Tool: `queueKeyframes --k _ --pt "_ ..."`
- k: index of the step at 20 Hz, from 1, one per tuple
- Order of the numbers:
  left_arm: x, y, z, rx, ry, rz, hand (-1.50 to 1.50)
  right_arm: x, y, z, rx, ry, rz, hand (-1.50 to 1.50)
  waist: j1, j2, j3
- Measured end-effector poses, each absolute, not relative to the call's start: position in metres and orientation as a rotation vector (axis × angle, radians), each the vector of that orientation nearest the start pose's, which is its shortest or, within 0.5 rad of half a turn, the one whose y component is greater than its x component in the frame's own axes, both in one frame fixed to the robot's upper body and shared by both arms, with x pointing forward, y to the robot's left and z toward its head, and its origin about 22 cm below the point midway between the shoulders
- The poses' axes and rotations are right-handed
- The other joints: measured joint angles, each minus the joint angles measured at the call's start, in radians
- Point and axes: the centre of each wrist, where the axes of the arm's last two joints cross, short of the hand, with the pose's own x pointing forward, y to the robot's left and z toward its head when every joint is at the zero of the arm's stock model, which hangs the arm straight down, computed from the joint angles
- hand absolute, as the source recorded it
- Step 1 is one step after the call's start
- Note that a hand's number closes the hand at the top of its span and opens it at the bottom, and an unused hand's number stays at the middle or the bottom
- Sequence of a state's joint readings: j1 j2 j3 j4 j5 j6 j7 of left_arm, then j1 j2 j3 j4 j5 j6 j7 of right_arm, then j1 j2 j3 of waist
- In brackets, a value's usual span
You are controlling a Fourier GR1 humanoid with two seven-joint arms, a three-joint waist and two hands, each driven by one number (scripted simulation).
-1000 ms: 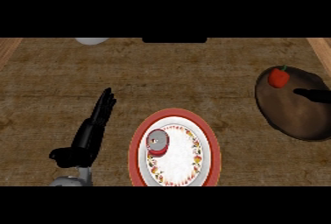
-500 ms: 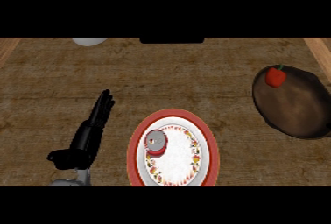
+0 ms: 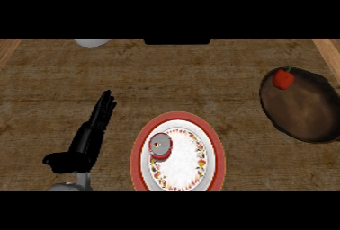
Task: Pick the bell pepper from the plate and place it in the pan
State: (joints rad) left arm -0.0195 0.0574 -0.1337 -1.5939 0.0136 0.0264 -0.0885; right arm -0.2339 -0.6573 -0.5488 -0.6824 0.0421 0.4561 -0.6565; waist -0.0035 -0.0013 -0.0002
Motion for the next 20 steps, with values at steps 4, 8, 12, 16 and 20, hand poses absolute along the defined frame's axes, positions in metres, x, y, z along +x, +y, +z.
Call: queueKeyframes --k 4,8,12,16,20 --pt "0.243 0.207 0.006 -0.059 -1.694 -0.122 0.0 0.203 -0.529 0.009 -0.365 -1.687 0.133 -1.5 0.0 0.0 0.0" --pt "0.243 0.206 0.009 -0.058 -1.699 -0.125 0.0 0.197 -0.527 0.009 -0.375 -1.686 0.156 -1.5 0.002 0.0 0.0" --pt "0.245 0.202 0.005 -0.062 -1.69 -0.127 0.0 0.195 -0.524 0.011 -0.394 -1.679 0.173 -1.5 0.002 0.001 0.0" --pt "0.244 0.208 0.016 -0.059 -1.691 -0.132 0.0 0.187 -0.529 0.018 -0.407 -1.675 0.2 -1.5 0.002 0.0 0.0" --pt "0.242 0.206 0.015 -0.058 -1.695 -0.128 0.0 0.182 -0.527 0.017 -0.451 -1.689 0.218 -1.5 0.003 0.001 0.0"
